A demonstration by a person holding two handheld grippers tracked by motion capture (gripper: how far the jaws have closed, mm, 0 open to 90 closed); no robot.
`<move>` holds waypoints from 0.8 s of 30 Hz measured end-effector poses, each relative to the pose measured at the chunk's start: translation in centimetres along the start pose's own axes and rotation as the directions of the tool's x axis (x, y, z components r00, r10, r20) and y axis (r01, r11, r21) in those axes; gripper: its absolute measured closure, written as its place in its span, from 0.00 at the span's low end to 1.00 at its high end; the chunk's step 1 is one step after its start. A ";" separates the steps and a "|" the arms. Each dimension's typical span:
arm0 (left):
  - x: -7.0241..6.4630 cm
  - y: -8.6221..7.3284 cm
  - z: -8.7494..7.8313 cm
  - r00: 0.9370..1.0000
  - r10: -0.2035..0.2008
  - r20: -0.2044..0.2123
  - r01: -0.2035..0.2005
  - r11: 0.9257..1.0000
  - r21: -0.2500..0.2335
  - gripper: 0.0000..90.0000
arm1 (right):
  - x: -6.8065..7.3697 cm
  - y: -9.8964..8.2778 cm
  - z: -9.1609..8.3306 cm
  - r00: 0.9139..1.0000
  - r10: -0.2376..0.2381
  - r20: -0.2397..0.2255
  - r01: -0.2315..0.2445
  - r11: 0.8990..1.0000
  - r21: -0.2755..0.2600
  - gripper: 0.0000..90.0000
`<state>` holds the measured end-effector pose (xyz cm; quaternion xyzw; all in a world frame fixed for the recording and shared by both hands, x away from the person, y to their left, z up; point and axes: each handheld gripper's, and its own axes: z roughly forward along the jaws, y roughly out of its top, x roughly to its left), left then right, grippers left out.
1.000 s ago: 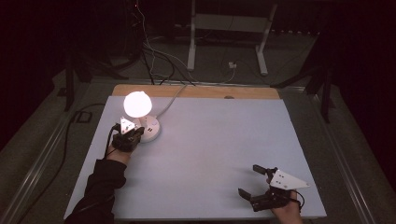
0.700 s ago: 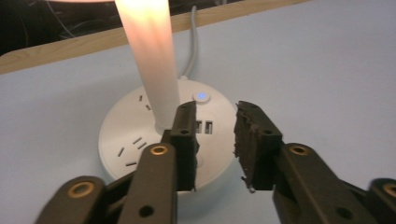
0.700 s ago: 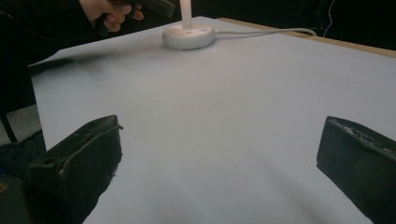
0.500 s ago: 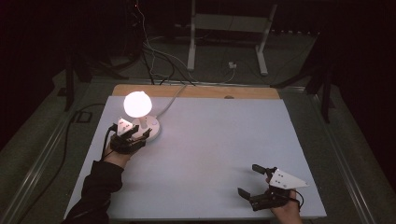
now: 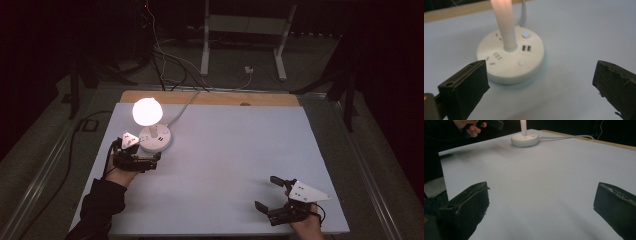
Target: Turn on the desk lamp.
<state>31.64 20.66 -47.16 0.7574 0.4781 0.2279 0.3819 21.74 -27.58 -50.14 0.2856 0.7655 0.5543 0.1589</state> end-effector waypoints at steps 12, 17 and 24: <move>-1.0 -1.9 -2.1 0.999 0.038 0.033 -0.039 0.999 0.032 0.00 | 0.0 0.0 0.0 1.000 -0.005 0.003 0.005 1.000 0.002 0.00; -0.9 -3.1 -3.1 0.998 0.033 0.054 -0.035 0.999 0.041 0.00 | 0.1 0.0 0.1 1.000 -0.005 0.002 0.005 1.000 0.002 0.00; -0.8 -4.8 -4.3 0.997 0.024 0.074 -0.028 0.998 0.052 0.00 | 0.1 0.1 0.1 1.000 -0.005 0.003 0.005 1.000 0.004 0.00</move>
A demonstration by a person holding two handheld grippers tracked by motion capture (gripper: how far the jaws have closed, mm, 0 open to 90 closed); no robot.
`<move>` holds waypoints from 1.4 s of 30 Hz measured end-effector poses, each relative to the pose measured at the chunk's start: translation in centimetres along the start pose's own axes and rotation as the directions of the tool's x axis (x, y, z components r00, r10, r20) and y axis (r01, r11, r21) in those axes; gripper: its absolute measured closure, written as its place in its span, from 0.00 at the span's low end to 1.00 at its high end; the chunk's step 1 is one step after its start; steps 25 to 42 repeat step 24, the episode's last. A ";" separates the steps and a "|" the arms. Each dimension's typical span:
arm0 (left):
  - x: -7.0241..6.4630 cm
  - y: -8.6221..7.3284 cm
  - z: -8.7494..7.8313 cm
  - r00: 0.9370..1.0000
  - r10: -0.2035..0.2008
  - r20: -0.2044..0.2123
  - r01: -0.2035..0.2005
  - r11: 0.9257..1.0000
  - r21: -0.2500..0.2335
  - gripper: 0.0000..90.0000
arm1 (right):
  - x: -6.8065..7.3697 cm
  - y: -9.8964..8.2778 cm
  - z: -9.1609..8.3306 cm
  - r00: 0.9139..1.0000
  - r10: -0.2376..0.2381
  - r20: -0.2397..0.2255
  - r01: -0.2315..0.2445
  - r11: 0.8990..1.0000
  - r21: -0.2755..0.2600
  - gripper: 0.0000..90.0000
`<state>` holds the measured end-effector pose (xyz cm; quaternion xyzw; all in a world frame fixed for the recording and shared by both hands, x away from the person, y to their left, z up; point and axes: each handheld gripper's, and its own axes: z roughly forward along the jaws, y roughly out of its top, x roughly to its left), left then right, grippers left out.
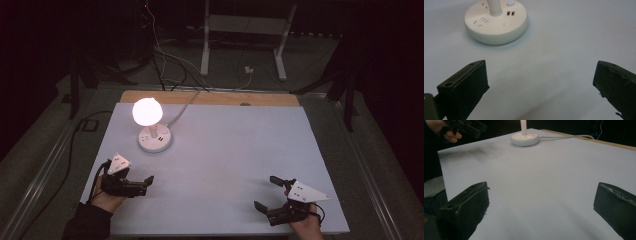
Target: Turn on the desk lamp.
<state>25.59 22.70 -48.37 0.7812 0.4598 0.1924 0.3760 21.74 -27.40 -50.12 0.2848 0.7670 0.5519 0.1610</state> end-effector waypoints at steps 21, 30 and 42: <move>-0.2 -3.5 0.2 0.998 0.054 0.014 -0.054 0.998 0.033 0.00 | 0.0 0.0 0.0 1.000 0.001 -0.002 -0.001 1.000 0.007 0.00; -0.2 -3.5 0.3 0.998 0.056 0.015 -0.056 0.998 0.034 0.00 | 0.0 -0.1 0.1 1.000 0.004 -0.002 -0.004 1.000 0.006 0.00; -0.2 -3.5 0.3 0.998 0.056 0.015 -0.056 0.998 0.034 0.00 | 0.0 -0.1 0.1 1.000 0.004 -0.002 -0.004 1.000 0.006 0.00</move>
